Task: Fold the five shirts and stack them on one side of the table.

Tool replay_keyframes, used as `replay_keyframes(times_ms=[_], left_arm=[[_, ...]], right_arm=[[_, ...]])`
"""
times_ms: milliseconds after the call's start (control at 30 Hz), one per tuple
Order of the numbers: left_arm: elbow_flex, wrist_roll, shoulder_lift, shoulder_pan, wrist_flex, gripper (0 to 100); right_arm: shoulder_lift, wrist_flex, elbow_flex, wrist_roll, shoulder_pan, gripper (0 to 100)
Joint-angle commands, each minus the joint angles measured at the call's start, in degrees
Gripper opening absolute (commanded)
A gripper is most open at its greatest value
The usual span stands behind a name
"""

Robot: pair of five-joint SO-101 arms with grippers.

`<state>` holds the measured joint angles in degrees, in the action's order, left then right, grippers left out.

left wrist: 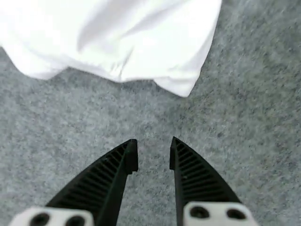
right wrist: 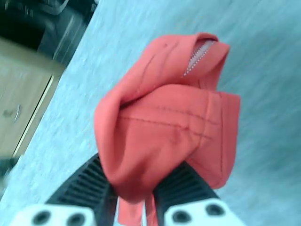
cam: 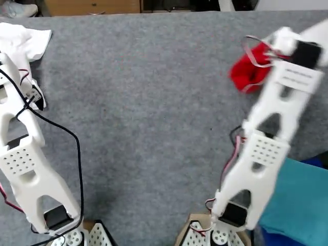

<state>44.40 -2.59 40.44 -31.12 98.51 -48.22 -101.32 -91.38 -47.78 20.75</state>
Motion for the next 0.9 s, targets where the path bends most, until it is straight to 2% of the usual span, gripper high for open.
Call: replay_keyframes(times_ms=[0,200,333,667,867], left_arm=[[4.22,0.26,-1.36,-1.14,2.29,13],[5.45,0.18,-5.32,-1.93,2.29,13],[5.19,-0.18,-9.63,-1.23,2.29,13],[-8.97,-0.35,-22.37,6.15,2.29,13],[-15.74,-0.26,-29.76,7.82,2.29,13]], right_arm=[[5.58,-1.05,-3.74,7.82,7.6,0.6],[8.13,-1.14,-2.95,15.03,15.16,0.6],[13.58,-1.14,4.0,18.37,18.68,0.6],[40.13,-0.7,50.15,28.13,19.3,0.6],[47.16,-0.44,67.38,35.78,26.86,0.6]])
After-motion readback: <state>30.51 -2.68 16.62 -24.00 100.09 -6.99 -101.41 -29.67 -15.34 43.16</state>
